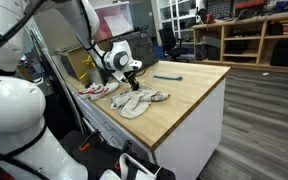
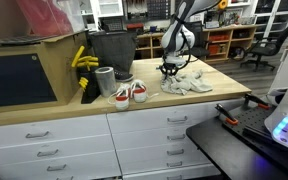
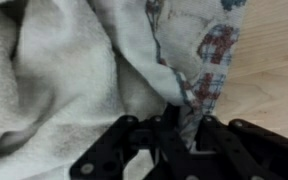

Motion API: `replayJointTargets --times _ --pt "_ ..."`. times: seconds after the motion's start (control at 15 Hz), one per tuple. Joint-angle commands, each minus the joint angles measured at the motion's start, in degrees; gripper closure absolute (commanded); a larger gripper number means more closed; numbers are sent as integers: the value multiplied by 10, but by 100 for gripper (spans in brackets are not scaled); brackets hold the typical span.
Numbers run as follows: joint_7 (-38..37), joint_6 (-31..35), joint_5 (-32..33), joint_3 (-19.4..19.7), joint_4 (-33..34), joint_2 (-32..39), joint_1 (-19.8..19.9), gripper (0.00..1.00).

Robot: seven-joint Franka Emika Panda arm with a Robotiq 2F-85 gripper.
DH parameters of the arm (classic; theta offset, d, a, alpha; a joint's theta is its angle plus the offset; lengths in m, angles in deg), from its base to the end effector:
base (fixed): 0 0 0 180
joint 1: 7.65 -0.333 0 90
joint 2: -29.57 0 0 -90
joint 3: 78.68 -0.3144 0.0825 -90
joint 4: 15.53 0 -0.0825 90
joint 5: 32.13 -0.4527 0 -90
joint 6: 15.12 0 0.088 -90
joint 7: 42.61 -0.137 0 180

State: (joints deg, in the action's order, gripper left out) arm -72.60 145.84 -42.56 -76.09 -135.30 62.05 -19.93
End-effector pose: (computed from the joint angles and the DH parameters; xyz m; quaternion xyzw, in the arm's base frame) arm 0.6221 0.0972 0.0698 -0.9641 0.2528 -0.0640 0.0489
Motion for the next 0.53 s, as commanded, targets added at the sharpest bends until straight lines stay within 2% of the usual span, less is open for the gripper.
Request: replayJointTargets --times 0.0,0.13,0.47 --pt "-40 -25 9 26 16 1 -33 100" --pt "-59 -41 12 34 38 11 -42 97" --pt "-79 -118 5 20 104 24 -27 97"
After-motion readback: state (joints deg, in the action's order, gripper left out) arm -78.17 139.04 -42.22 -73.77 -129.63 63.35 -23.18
